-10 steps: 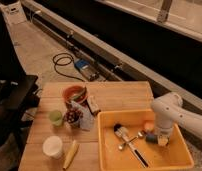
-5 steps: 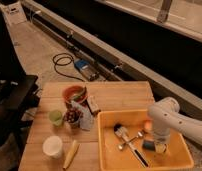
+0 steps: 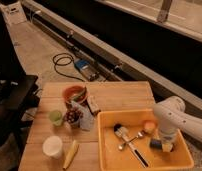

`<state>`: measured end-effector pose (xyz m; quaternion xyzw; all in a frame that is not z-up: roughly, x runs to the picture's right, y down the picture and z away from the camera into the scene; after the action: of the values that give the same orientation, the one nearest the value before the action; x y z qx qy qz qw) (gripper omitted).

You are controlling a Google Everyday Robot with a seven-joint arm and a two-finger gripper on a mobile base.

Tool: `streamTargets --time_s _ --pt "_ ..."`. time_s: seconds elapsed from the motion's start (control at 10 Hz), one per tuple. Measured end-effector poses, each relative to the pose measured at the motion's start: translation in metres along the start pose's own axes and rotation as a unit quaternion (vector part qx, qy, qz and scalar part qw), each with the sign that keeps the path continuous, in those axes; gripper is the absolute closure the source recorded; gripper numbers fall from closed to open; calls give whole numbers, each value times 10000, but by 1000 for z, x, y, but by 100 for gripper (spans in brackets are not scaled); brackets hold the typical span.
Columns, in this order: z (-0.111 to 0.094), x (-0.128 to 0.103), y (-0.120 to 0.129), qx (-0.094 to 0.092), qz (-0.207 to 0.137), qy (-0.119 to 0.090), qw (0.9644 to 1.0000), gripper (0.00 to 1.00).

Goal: Wipe tray with sponge

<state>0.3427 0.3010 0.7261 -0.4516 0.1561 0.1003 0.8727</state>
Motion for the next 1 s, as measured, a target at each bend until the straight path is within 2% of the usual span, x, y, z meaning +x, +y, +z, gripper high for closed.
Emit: streamTargets --time_s 0.2,0.4,0.6,0.8,1.0 --pt "-1 -8 -1 23 -35 -7 10000 100" --pt "-4 -25 8 7 -219 -80 9997 100" --pt "-4 -31 21 -63 -368 -112 9992 100" --pt "-2 -22 30 -133 -355 -62 9993 100" --pt "2 -1 26 -149 -190 52 9997 100"
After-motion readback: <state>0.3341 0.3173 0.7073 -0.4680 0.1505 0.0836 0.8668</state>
